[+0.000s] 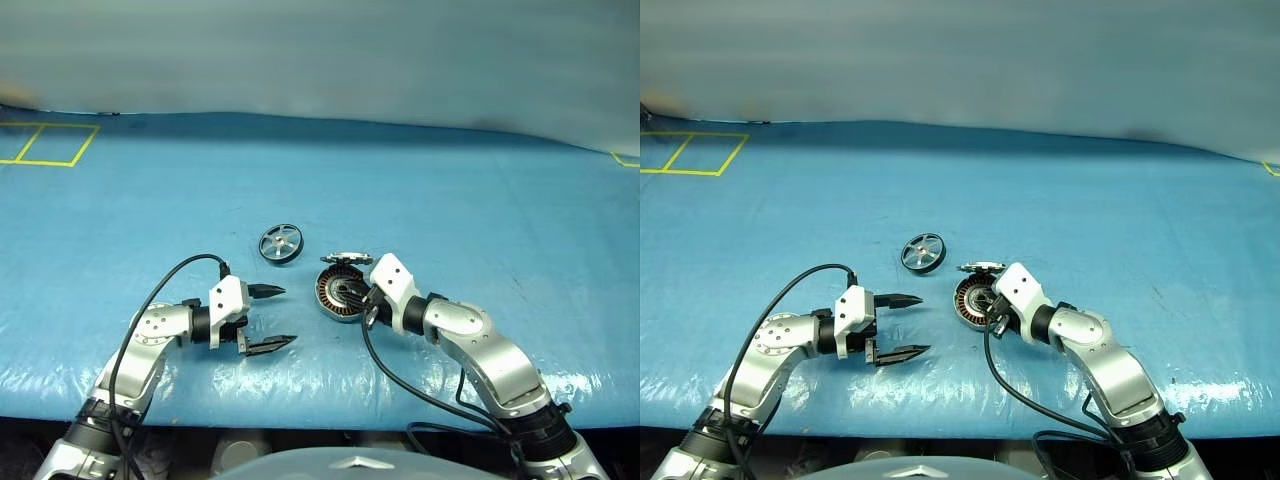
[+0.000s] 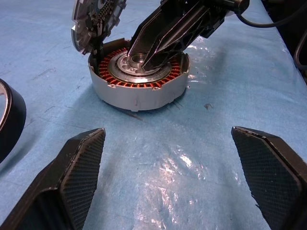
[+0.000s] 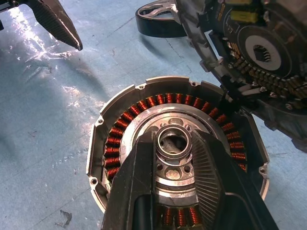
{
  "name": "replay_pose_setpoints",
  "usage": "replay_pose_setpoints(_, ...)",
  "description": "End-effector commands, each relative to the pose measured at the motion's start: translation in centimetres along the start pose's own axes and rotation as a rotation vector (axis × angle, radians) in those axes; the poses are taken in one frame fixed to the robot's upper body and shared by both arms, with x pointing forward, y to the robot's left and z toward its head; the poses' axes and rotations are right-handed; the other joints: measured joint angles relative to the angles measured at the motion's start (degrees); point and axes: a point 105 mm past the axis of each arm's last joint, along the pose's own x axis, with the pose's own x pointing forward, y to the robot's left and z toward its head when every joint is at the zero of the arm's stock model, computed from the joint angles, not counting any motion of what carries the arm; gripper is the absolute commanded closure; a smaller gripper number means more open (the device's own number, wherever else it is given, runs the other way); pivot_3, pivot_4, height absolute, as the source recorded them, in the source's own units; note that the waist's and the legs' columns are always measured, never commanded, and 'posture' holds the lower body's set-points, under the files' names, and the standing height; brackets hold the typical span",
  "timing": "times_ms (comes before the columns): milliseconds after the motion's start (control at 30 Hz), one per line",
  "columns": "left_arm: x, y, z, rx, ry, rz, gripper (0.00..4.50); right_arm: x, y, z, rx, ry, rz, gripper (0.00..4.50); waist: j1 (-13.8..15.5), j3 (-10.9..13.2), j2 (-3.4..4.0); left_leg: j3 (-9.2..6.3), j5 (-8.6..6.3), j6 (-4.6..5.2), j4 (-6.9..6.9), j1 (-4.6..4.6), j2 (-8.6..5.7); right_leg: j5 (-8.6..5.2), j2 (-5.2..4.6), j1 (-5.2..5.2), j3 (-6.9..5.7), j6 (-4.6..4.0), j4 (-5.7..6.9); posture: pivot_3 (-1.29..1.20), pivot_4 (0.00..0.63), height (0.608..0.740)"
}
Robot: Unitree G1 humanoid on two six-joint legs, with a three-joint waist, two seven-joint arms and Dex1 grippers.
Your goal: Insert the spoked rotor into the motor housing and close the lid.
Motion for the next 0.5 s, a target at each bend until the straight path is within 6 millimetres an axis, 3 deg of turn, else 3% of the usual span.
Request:
replay_pose_setpoints(33,0.03,0.02,0.34,0.025,-0.012,-0.004,0.0,-0.25,-0.55,0.68,-0.021,-0.024,-0.024,3.8,0.0,0.0,0.0,0.0,0.0,0.0,0.0,0.0,0.0,0.0,0.0,0.0,0.0,0.0,0.0,0.0,0.15,0.74)
replay_pose_setpoints(267,0.07,0.02,0.18,0.033,-0.003,-0.007,0.0,-0.24,-0.53,0.47,-0.051,-0.016,-0.029,3.8,0.02,0.0,0.0,0.0,0.0,0.0,0.0,0.0,0.0,0.0,0.0,0.0,0.0,0.0,0.0,0.0,0.15,0.74)
replay_pose_setpoints(500,0.08,0.1,0.14,0.031,-0.002,-0.005,0.0,-0.43,-1.04,0.48,-0.044,-0.018,-0.056,1.47,0.02,0.0,0.0,0.0,0.0,0.0,0.0,0.0,0.0,0.0,0.0,0.0,0.0,0.0,0.0,0.0,0.15,0.74)
